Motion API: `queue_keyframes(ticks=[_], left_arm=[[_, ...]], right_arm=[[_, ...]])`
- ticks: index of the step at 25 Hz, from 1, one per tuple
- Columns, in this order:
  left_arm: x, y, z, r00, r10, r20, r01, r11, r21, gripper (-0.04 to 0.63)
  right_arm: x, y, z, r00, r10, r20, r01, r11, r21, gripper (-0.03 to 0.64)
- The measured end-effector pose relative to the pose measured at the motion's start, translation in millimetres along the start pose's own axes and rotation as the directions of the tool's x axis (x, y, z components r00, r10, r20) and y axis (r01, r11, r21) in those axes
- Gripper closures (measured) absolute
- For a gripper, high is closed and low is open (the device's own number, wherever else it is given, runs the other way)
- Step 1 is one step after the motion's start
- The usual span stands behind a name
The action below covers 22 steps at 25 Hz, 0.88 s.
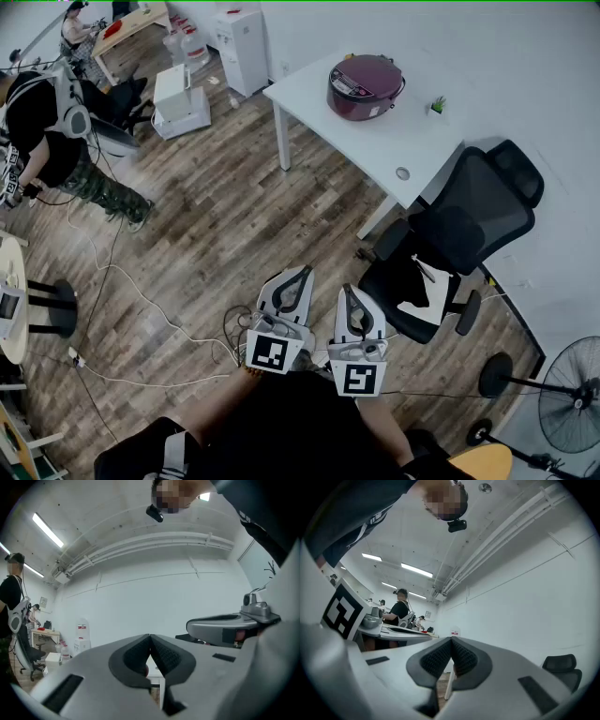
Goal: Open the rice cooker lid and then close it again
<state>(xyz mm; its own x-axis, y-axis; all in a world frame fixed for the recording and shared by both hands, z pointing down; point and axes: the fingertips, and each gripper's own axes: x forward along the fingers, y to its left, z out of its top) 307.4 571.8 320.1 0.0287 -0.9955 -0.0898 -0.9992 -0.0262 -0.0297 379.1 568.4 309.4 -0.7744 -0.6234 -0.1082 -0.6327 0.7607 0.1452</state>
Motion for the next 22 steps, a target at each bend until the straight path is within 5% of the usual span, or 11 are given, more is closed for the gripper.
queue_keyframes(ticks=[22], left_arm=[[35.2, 87.2, -0.1, 0.998, -0.041, 0.037, 0.042, 0.998, -0.041, 0.571]], right_arm=[[89.5, 33.4, -1.9, 0.999, 0.015, -0.033, -0.015, 1.000, -0.006, 0.588]])
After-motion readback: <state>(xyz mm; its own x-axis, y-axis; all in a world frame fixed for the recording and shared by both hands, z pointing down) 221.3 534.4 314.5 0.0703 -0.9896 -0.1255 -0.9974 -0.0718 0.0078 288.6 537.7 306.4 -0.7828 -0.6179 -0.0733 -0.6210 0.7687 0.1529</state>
